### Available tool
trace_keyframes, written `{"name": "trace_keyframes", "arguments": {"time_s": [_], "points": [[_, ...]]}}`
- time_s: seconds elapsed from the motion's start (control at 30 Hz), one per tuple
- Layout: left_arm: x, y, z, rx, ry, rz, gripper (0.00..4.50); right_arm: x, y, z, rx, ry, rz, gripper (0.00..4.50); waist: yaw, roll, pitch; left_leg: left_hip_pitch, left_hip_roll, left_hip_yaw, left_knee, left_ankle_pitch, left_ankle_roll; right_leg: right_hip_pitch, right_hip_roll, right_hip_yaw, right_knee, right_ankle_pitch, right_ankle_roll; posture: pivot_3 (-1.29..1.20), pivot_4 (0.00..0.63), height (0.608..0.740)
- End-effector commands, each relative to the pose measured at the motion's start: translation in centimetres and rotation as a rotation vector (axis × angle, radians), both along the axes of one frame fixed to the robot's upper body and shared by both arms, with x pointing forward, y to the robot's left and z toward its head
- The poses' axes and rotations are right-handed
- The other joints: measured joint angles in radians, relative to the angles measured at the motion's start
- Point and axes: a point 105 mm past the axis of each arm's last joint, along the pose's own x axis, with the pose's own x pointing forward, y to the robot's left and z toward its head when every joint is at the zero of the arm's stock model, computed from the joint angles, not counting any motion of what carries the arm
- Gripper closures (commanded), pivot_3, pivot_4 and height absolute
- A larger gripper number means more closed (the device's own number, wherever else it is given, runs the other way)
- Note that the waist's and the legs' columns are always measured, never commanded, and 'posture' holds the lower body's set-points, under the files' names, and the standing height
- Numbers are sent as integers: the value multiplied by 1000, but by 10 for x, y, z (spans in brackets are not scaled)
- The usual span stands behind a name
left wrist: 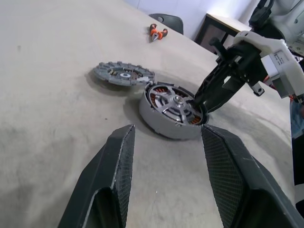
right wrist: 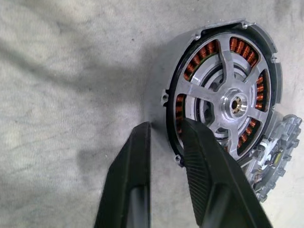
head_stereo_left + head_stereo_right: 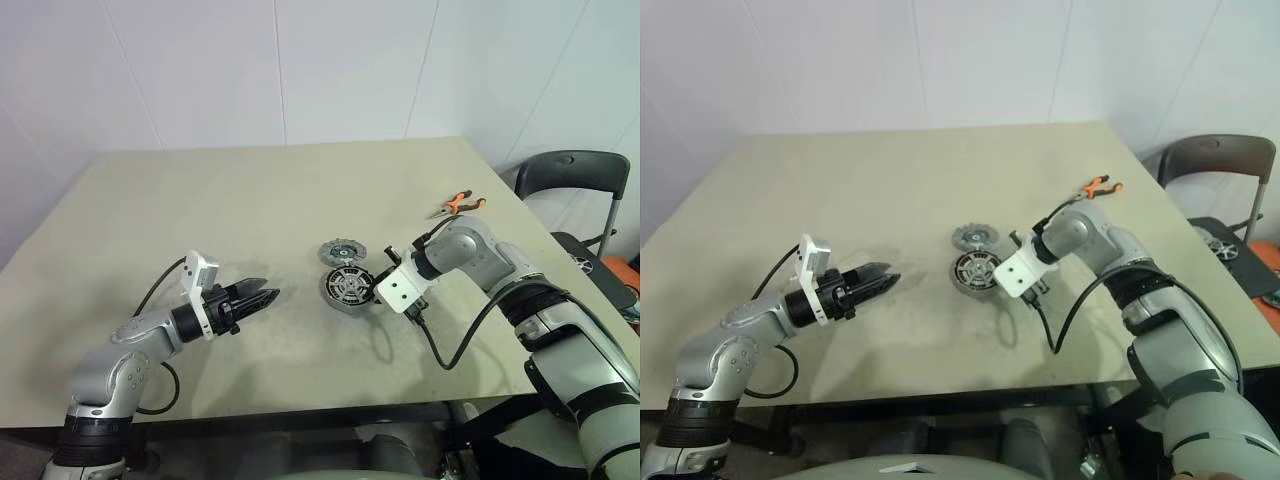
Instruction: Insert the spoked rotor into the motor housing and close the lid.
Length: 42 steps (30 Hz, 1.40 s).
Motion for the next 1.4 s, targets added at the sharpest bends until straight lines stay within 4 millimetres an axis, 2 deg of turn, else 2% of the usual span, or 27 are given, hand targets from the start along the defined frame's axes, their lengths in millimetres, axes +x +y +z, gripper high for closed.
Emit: {"name": "trace_keyframes", "arguments": {"time_s": [0.03,0.17,0.5,0.7,0.9,1.03,1.13,1.2,1.27,1.4], "points": [[0,-3,14,-9,-55,-7,2141,2,9,4,9,-28,37,3502,-2,0,0,0,0,0,0,0,0,0,0,0,0,0,0,0,0,740],[1,-4,14,-13,-54,-7,2141,2,13,10,12,-30,48,4401,-3,0,0,1,1,0,-1,0,-1,0,1,0,0,0,0,0,0,740],[8,-7,15,-23,-55,-9,2141,4,17,20,27,2,-13,4419,-3,0,0,1,1,0,-1,1,-1,-1,1,0,0,0,0,0,0,740],[10,-11,14,-24,-52,-15,2141,-16,5,41,31,308,-241,4419,9,1,0,-5,1,0,-3,1,-1,-7,-1,0,0,0,0,0,0,740],[13,-14,14,-25,-48,-30,2141,-30,-3,54,67,454,-400,4419,10,1,0,-15,0,0,-2,1,-1,-16,-2,-1,-1,0,-1,0,0,740],[15,-16,14,-24,-48,-36,2141,-36,-16,51,29,457,-437,4419,10,1,0,-17,0,0,-2,1,-1,-16,-2,-1,-1,0,-1,0,0,740],[16,-18,13,-25,-50,-41,2141,-36,-26,41,-18,446,-463,4419,10,1,0,-18,0,0,-2,1,-1,-15,-2,-1,-1,0,-1,0,0,740],[16,-21,14,-27,-53,-44,2141,-38,-23,33,-36,467,-474,4419,9,1,0,-18,0,0,-2,1,-1,-15,-2,-1,-1,0,-1,0,0,740],[15,-24,14,-30,-55,-46,2141,-38,-12,29,-16,504,-495,4419,8,1,0,-18,0,0,-2,1,-1,-15,-2,-1,-1,0,-1,0,0,740],[14,-25,14,-32,-57,-38,2141,-23,13,30,75,569,-601,4419,4,1,0,-17,0,0,-1,1,-1,-15,-2,-2,-1,1,-1,0,0,740]]}}
